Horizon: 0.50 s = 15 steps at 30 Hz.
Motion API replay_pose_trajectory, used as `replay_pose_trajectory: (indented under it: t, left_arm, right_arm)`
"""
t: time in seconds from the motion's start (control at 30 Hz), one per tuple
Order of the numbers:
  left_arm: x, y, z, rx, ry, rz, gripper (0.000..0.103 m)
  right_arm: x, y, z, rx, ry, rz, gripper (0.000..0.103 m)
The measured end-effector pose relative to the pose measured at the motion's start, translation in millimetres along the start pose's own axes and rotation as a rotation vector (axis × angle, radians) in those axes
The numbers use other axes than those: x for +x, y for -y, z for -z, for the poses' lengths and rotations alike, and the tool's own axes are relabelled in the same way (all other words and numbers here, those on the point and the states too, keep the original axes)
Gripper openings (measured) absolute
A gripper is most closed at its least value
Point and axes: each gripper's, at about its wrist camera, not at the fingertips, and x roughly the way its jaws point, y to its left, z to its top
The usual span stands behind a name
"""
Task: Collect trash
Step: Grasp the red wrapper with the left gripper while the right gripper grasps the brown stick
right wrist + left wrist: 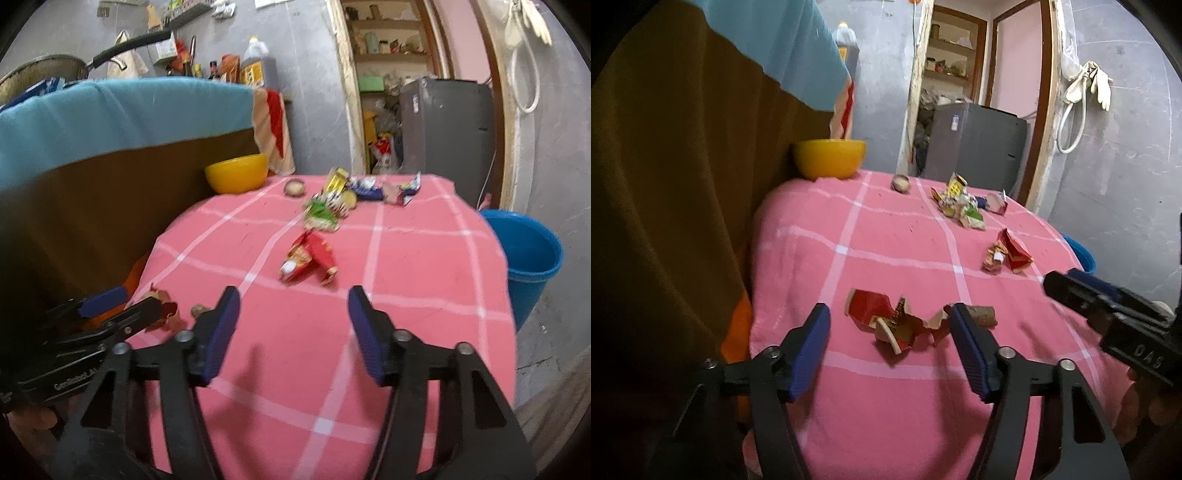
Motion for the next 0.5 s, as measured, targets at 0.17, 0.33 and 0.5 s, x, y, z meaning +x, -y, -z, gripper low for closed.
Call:
replay_pose_trajectory:
  t: [0.17, 0.33, 0.5]
  left_arm:
    - [-1, -1, 1, -0.011, -0.031, 0.017, 0.04]
    - [7, -4, -2, -0.008, -0.059, -0.005, 0.024]
    - [9, -9, -3, -0.028, -0.056, -0.005, 0.019]
  right_arm:
    - [12, -8, 5, 0.01, -0.054, -0.043, 0.049]
    - [19, -15, 8, 0.016, -0.091, -0.082, 0.044]
    - [28, -22, 9, 0.002, -0.106, -0.11, 0.044]
